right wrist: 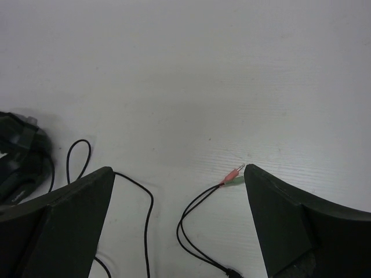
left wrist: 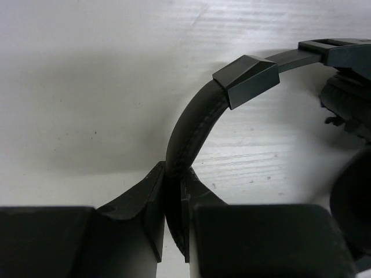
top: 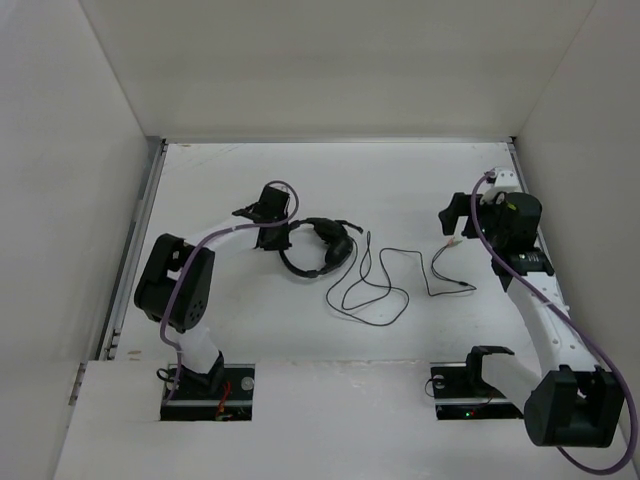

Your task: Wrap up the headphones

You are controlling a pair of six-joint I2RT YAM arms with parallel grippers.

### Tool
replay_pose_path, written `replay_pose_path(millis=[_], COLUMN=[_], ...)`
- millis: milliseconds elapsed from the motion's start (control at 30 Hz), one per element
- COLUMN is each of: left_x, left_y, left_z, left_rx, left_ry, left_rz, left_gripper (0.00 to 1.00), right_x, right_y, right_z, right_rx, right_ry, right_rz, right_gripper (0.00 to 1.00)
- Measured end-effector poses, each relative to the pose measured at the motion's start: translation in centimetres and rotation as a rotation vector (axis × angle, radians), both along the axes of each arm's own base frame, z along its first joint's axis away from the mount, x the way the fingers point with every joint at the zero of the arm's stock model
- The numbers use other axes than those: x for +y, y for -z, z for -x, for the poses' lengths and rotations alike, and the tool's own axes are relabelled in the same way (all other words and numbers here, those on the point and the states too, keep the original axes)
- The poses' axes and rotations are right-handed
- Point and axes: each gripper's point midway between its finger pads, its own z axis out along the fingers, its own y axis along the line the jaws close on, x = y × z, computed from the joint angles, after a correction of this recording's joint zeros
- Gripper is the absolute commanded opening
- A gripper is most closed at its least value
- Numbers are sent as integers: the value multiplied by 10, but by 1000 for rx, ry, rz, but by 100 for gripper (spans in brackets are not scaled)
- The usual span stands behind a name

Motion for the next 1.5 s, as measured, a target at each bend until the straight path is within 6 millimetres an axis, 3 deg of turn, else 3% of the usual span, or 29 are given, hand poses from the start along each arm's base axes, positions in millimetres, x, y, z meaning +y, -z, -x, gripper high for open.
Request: replay_pose_path(millis=[133,267,367,700,833,933,1167,1367,1500], left_x=[-8,-19,-21,-39,-45,-42,-21,-33,-46], left_y=[-45,-121,-161,-222,-258,-282,-318,-351,-372], left_z=[-32,-82,-101,-104,-109,-113,-123,-128,-128], left_rx=[-63,-222,-300,-354,-414,-457,-507,-536,-542], left_ry=[13,9,13,108,141,146,120,158,190], left_rz=[33,133,189,286,338,367,412,490,566], left_gripper=[0,0,0,0,0,0,0,0,0], right_x=[33,82,114,201,231,243,248,259,269], right_y=[-1,-5,-19,-107,-125,-124,-123,-154,-177], right_z=[2,6,5,-27,-36,-40,-49,-64,-76], right_rx=[9,27,26,-86,-111,-104,-95,-166,-213], right_ry=[-120,-286,-379,-556,-608,-628,-626,-648,-658], right_rz=[-29,-70,-103,-253,-288,-301,-316,-356,-423], right_gripper=[100,100,100,100,100,100,100,100,94])
